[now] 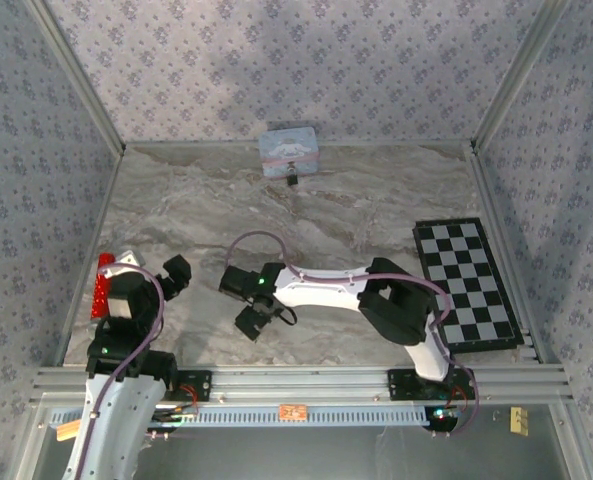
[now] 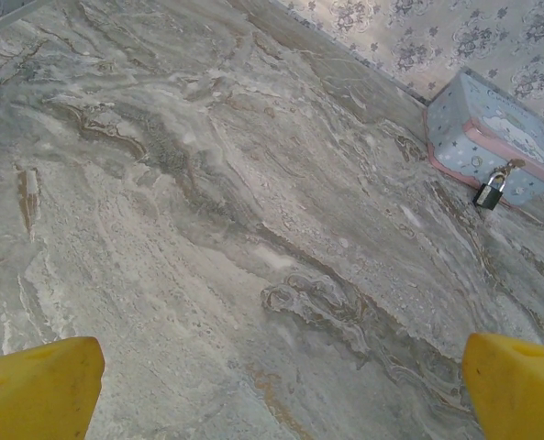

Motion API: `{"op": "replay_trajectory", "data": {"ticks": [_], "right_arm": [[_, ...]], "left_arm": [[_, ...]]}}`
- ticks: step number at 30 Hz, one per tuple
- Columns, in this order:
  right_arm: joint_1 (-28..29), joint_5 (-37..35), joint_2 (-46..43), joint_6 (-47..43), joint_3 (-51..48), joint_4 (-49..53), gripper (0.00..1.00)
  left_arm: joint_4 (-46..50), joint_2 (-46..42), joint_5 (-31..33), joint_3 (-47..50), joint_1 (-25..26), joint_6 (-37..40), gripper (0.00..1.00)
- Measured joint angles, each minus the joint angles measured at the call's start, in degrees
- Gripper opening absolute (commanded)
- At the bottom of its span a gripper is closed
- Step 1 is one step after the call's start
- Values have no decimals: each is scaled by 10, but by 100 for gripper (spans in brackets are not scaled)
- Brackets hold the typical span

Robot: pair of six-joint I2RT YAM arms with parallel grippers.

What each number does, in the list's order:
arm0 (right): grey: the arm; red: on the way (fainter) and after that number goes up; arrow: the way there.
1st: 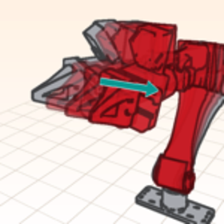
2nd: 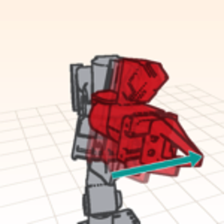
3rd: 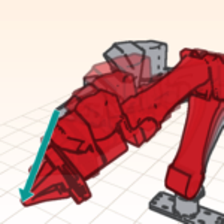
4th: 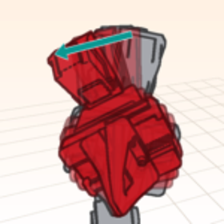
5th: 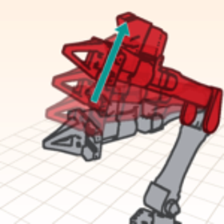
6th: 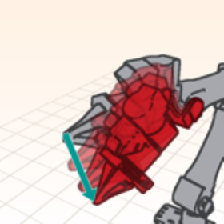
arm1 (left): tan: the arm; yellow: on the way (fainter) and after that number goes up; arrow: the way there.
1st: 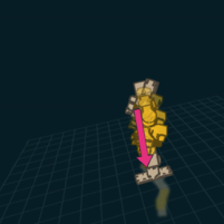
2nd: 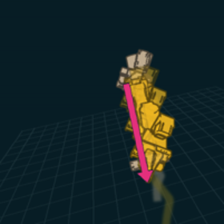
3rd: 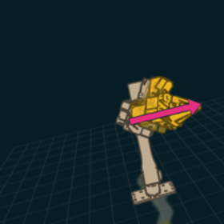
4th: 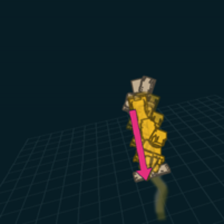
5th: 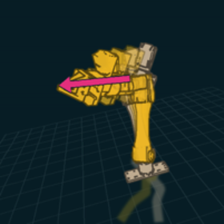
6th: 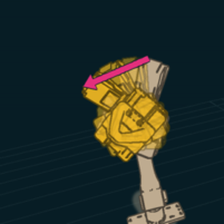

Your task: Unlock the padlock with the key

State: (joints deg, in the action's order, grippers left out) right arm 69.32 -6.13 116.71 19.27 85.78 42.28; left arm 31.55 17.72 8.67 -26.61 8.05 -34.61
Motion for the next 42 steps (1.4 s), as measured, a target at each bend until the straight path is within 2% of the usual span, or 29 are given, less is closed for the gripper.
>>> {"op": "replay_trajectory", "data": {"ticks": [7, 20, 25, 37, 42], "right_arm": [[-5, 10, 12, 11, 7, 13, 85], [-11, 28, 18, 22, 6, 17, 71], [-27, 33, 2, 37, -22, -1, 65], [-39, 120, -36, 59, -56, -48, 51], [-36, 126, -38, 73, -56, -45, 46]], "left_arm": [[0, 0, 4, 0, 0, 0, 100], [0, 0, 8, 0, 0, -9, 100], [0, 0, 8, 0, 0, -11, 100], [0, 5, 8, 1, 0, -20, 100], [0, 4, 8, 2, 0, -21, 100]]}}
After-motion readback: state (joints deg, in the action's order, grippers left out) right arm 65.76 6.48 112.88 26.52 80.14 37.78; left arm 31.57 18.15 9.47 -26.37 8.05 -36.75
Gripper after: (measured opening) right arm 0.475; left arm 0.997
